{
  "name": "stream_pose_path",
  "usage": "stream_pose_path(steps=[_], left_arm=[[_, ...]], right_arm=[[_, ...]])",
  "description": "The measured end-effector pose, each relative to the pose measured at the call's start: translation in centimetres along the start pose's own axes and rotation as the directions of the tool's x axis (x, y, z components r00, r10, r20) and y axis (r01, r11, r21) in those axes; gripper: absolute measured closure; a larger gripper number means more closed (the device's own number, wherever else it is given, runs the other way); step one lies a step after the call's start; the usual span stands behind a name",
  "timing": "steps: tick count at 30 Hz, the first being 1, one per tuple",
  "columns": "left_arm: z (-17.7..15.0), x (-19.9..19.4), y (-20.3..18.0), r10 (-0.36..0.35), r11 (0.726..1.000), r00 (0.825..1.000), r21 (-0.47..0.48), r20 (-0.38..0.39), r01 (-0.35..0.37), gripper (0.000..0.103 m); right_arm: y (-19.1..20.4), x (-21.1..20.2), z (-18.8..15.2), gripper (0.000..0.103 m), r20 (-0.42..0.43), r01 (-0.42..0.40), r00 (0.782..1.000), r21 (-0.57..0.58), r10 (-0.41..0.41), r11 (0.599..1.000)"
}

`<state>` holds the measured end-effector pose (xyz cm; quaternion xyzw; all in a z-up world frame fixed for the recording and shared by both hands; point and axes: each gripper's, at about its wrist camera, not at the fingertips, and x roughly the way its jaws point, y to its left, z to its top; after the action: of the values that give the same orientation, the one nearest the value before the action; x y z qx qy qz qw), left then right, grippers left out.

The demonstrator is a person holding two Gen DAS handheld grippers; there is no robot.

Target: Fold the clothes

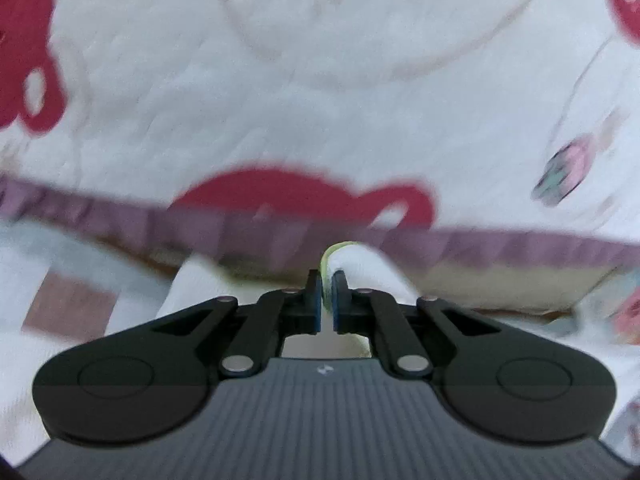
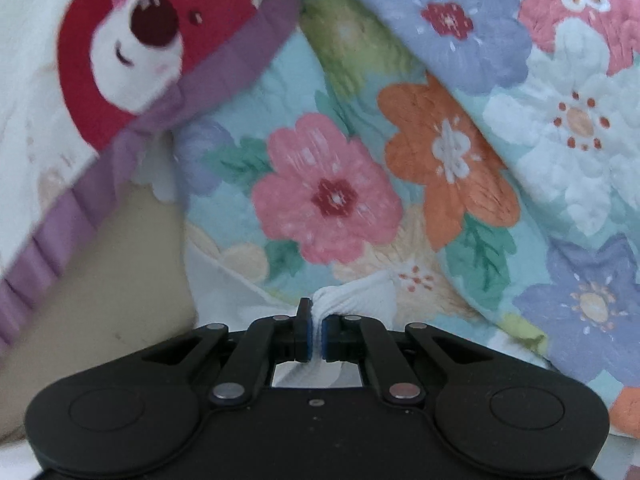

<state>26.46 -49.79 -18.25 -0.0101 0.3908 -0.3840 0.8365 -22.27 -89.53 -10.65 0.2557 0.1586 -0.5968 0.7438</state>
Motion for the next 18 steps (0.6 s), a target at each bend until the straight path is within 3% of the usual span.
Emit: stream_pose_path(steps=[1,2,4,5,6,7,13,18], left_arm=[[-0.5,1.3,0.1,0.015,1.000,0.996,0.007,-0.083,-0.014,0.094],[-0.8,1.9,0.3,0.004,1.000,0.993,-0.002,-0.119,-0.004,0.094],[-1.0,1.9,0.6,-0.028,0.999,0.992,-0.025,-0.126,0.025,0.089],[-0.8,1.4,0.7,-0.038,0.999,0.994,-0.025,-0.104,0.036,0.083],[-0.5,1.0,0.9,-0.045,0.999,0.995,-0.020,-0.090,0.043,0.065],[-0.3,0.5,0.9,-0.047,0.999,0.995,-0.008,-0.083,0.047,0.054],[0.1,-2.4,1.2,-0.058,0.994,0.995,0.091,-0.077,0.065,0.053],[-1.7,-5.2,2.3,-0.039,0.990,0.993,0.127,-0.115,0.054,0.052]], right_arm=[[-0.1,0.1,-0.1,0.098,-0.004,0.009,1.000,-0.003,-0.009,1.000],[-0.1,0.1,-0.2,0.098,-0.004,0.013,1.000,-0.003,-0.013,1.000],[0.0,0.2,-0.2,0.098,-0.006,0.010,1.000,0.001,-0.010,1.000],[0.2,0.3,-0.3,0.098,-0.007,0.007,1.000,-0.004,-0.007,1.000],[0.4,0.3,-0.3,0.098,-0.008,0.006,1.000,-0.009,-0.006,1.000],[0.5,0.2,-0.4,0.098,-0.009,0.004,1.000,-0.014,-0.004,1.000],[1.9,-0.9,-0.7,0.098,-0.018,0.016,1.000,0.012,-0.016,1.000],[5.0,-2.4,-0.7,0.098,-0.021,-0.056,0.998,-0.019,0.055,0.998]])
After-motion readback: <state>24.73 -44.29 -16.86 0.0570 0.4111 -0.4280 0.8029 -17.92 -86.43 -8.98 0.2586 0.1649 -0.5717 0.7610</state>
